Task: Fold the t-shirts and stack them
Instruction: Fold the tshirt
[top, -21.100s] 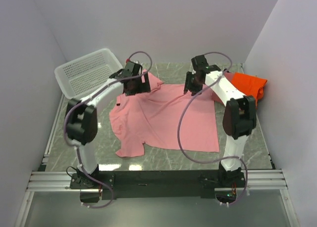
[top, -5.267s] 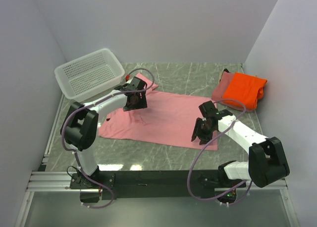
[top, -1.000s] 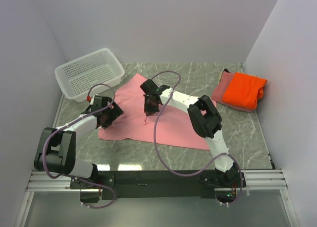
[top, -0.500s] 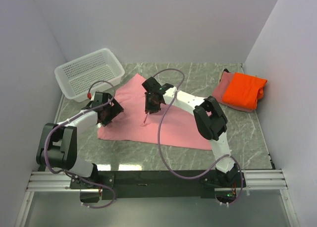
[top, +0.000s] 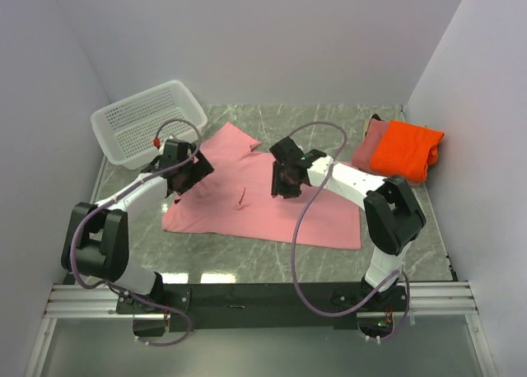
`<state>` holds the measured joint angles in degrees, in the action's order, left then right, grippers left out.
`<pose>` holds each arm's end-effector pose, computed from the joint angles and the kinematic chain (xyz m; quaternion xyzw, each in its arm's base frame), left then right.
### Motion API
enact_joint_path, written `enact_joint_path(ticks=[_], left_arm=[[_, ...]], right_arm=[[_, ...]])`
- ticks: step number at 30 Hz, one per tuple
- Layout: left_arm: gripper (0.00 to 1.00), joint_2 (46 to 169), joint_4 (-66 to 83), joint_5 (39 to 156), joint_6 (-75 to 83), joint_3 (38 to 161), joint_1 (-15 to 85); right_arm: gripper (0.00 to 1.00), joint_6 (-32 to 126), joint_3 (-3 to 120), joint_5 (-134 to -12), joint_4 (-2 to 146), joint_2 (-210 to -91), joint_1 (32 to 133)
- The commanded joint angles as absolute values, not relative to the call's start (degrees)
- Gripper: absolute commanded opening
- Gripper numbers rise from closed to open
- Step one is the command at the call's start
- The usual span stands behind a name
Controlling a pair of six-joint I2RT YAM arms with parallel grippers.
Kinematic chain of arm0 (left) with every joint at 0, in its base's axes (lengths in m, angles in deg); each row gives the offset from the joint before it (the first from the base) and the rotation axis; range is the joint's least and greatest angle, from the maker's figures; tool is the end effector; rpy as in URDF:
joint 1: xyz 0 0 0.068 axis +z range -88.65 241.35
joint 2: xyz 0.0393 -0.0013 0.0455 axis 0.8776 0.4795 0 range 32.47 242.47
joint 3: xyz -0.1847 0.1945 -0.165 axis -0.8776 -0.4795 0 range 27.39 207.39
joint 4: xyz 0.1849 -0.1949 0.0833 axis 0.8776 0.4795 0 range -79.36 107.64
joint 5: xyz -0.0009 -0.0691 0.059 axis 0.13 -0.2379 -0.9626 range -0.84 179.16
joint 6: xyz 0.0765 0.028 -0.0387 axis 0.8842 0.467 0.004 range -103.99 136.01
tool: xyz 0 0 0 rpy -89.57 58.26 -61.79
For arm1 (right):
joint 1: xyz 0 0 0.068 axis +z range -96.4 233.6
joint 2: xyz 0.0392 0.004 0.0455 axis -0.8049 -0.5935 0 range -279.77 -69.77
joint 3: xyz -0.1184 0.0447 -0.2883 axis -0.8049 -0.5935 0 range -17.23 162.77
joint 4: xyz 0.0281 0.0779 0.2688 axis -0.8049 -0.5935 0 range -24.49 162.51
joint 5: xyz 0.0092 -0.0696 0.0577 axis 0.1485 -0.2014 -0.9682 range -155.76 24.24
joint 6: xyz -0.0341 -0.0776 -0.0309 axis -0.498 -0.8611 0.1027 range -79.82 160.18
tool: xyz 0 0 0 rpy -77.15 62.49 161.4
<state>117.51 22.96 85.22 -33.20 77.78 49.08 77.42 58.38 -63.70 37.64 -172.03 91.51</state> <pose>0.3448 -0.0694 0.2049 -0.3065 0.8779 -0.1599 0.3314 0.3359 0.2582 0.2122 -0.0013 0.9691 0.1362 0.2056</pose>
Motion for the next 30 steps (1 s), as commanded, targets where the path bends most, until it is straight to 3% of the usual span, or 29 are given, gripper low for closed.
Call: enact_joint_path(ticks=[1,17,30], left_arm=[[0.97,118.69,20.4,85.56,-32.94,77.49,45.46],[0.97,123.44,13.98,88.54,-32.94,66.25,43.16],[0.96,114.67,16.97,85.04,-38.3,56.84,42.63]], right_arm=[[0.46,77.89,52.31,-62.07,40.16,-169.18,90.34],[0.47,80.52,39.55,-62.42,44.91,-170.15,90.6],[0.46,84.48,29.0,-65.06,45.0,-165.75,95.25]])
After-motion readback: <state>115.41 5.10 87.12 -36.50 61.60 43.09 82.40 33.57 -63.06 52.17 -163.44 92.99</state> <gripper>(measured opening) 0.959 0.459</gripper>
